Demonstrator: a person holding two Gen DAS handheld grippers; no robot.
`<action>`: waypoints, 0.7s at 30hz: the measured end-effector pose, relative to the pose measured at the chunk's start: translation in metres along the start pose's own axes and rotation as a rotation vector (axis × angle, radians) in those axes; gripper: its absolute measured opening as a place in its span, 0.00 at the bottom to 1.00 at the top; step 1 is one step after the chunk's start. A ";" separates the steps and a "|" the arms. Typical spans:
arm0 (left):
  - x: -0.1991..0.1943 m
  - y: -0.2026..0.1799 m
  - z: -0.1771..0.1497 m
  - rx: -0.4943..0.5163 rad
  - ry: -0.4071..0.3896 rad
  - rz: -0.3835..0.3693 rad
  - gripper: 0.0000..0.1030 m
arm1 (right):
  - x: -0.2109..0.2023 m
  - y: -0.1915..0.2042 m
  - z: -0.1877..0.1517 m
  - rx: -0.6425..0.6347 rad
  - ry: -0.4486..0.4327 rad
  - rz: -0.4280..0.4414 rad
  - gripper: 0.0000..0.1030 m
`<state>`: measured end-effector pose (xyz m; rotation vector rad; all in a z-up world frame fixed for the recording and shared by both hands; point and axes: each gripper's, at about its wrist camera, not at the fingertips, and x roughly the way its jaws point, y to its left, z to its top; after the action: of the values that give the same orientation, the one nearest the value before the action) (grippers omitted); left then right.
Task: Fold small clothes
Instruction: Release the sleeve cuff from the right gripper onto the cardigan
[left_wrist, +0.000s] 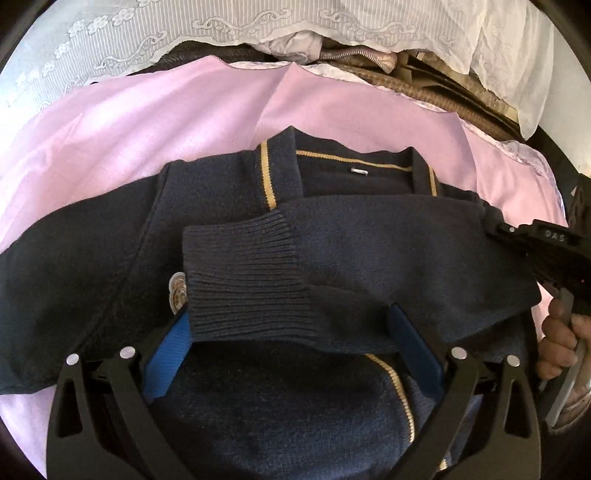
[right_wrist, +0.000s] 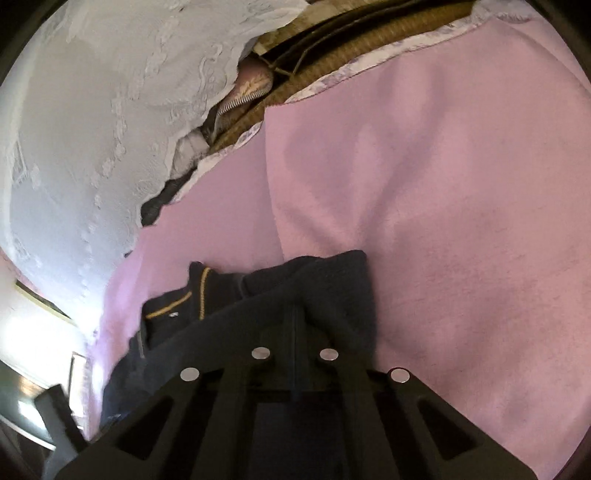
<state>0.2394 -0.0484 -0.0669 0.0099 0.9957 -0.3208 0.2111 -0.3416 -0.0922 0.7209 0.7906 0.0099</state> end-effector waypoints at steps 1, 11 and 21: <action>0.000 0.000 0.000 0.002 -0.003 -0.002 0.96 | -0.004 0.003 -0.001 -0.010 -0.016 -0.019 0.00; -0.009 0.007 -0.008 -0.007 -0.015 -0.040 0.96 | -0.039 0.031 -0.052 -0.176 0.028 -0.084 0.00; -0.035 0.033 -0.017 -0.116 -0.083 -0.056 0.96 | -0.055 0.042 -0.081 -0.229 -0.038 -0.131 0.07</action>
<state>0.2170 -0.0052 -0.0521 -0.1357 0.9325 -0.3115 0.1288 -0.2768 -0.0708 0.4504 0.7841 -0.0307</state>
